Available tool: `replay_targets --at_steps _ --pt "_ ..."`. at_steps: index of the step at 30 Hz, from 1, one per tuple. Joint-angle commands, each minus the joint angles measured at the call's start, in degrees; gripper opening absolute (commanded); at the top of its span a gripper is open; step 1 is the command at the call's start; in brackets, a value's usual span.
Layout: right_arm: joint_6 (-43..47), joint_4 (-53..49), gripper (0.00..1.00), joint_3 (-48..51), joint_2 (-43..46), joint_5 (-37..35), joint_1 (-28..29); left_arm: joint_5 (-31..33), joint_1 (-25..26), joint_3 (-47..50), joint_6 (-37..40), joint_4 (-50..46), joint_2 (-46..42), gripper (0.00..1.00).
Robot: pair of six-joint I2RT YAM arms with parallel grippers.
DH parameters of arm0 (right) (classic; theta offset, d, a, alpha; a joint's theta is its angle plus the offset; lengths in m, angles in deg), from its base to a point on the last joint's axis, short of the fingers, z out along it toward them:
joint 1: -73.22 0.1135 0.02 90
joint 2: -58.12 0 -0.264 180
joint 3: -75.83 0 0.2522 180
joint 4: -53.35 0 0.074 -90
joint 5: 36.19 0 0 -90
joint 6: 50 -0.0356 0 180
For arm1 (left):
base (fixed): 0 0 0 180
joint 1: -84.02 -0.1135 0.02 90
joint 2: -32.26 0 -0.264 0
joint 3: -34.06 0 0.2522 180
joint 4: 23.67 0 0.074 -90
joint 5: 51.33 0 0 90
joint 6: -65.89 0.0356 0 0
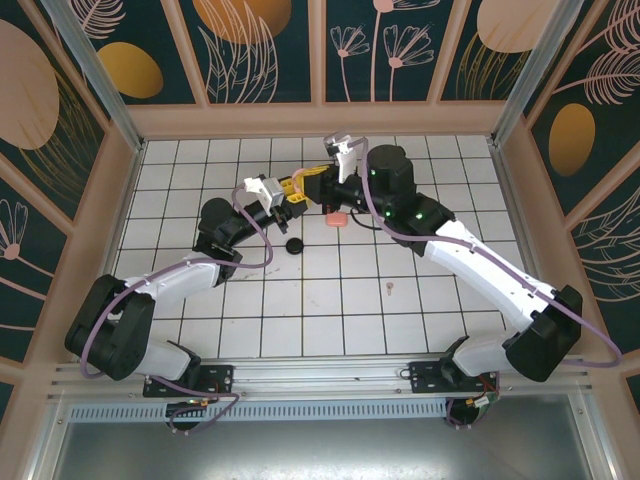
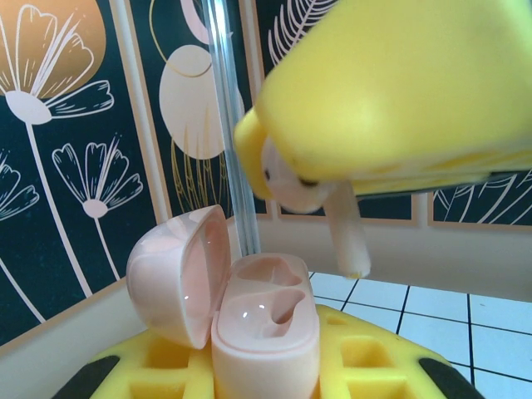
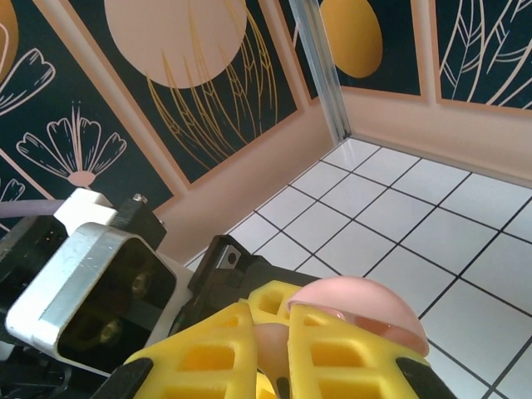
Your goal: Insert the wireless bluetooth earbuds into the charging case
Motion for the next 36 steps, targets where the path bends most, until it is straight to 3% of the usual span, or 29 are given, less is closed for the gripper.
replay_targets --at_steps 1,36 --pt "-0.57 2.29 0.13 0.80 -0.52 -0.63 0.44 -1.17 0.38 -1.89 -0.55 0.86 0.22 0.00" --pt "-2.58 7.09 0.11 3.41 1.42 -3.07 0.29 -2.47 0.74 -2.31 -0.80 -0.57 -0.50 0.00"
